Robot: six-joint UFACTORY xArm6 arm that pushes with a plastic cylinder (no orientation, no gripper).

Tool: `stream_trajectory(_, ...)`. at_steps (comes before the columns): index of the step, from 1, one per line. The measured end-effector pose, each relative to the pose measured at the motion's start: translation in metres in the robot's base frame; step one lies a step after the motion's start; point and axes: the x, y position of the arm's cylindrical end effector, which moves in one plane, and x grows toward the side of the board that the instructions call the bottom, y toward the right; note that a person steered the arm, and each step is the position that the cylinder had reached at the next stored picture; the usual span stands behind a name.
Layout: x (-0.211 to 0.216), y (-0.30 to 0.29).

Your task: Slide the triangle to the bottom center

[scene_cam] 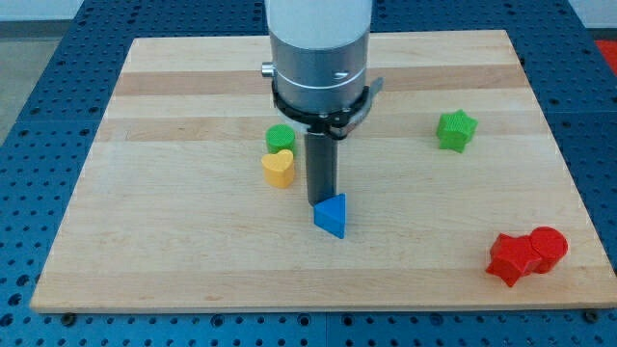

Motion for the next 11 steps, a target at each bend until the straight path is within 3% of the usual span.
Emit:
stream_trajectory(2, -0.008, 0.054)
stream_trajectory(4, -0.004, 0.020)
stream_trajectory(5, 0.023, 0.018)
stream_trajectory(11, 0.052, -0.004)
